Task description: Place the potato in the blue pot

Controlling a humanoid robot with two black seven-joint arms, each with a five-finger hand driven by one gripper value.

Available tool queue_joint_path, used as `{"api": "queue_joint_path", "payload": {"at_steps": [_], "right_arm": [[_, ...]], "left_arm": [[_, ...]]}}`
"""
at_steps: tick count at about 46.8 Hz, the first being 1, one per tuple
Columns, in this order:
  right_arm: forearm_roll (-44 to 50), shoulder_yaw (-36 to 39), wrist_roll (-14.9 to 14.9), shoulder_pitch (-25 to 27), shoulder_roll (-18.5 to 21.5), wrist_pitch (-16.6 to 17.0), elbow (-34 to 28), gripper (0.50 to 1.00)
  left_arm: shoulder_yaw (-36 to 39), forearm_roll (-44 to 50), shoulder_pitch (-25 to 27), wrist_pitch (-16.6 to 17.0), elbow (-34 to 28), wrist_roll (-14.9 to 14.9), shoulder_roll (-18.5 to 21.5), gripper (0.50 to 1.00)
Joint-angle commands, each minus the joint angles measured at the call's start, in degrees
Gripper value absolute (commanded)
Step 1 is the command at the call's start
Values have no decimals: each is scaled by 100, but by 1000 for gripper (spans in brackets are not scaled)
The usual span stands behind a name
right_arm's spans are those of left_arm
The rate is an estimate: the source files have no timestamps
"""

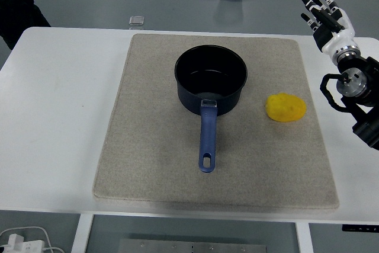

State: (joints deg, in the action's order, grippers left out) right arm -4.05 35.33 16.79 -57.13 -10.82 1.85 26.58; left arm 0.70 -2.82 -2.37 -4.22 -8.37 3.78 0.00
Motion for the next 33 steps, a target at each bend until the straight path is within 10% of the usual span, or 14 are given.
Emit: {"api": "queue_joint_path", "payload": {"at_steps": [1, 33], "right_arm": [[0, 0, 0, 1, 1, 0, 5, 926], [193, -535, -9, -26, -271, 263, 49, 926]], "left_arm": [[9, 1, 0, 0, 2, 0, 0, 996], [0, 1, -18, 9, 72, 0, 0, 996]]}}
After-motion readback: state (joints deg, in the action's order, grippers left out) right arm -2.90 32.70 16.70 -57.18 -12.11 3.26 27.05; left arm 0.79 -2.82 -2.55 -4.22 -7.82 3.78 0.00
